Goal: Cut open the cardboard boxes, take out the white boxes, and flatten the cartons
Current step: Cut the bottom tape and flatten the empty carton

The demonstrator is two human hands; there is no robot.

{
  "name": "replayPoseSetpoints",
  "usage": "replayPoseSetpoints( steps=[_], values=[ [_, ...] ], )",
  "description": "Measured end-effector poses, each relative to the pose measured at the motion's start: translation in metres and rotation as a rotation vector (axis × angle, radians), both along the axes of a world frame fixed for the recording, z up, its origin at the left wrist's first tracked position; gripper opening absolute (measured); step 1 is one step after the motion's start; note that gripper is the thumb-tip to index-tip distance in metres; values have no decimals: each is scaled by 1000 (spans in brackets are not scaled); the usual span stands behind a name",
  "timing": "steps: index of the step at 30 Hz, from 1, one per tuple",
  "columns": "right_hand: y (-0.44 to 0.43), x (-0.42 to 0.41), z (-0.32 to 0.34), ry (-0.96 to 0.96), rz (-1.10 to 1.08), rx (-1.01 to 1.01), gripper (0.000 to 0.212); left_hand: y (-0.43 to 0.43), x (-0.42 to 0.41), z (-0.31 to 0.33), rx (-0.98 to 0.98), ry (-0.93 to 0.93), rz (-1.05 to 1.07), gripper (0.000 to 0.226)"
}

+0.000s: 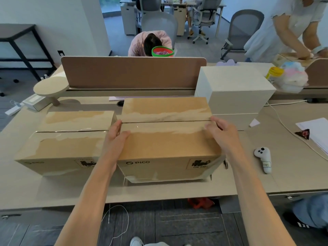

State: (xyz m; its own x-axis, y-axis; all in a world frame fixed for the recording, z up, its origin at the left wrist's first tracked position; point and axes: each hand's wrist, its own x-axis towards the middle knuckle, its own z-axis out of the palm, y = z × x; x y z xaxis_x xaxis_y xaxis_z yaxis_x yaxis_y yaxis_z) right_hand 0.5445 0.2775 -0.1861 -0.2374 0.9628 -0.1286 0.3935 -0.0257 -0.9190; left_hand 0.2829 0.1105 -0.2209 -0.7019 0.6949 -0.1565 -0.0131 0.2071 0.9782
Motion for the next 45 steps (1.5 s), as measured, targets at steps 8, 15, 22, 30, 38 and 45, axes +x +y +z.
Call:
replayPoseSetpoints(
  steps=[8, 15, 22, 30, 38, 45],
  values=[
    [-3, -1, -20, -57, -12, 9, 46, 3, 6, -16, -67, -9, -10, 55],
    [10, -13, -27, -178, 11, 88, 49, 21, -6, -20, -94, 75, -27, 55],
    [27, -23, -37, -345, 107, 155, 54, 37, -15, -23, -102, 82, -55, 54],
    [44, -34, -46, -402, 162, 156, 55, 51, -20, -26, -130, 111, -64, 50],
    [49, -41, -58, -413, 175, 147, 56, 59, -26, -36, -149, 140, -75, 51],
    [51, -40, -62, -449, 189, 151, 51, 63, -28, -43, -156, 112, -74, 53]
  ],
)
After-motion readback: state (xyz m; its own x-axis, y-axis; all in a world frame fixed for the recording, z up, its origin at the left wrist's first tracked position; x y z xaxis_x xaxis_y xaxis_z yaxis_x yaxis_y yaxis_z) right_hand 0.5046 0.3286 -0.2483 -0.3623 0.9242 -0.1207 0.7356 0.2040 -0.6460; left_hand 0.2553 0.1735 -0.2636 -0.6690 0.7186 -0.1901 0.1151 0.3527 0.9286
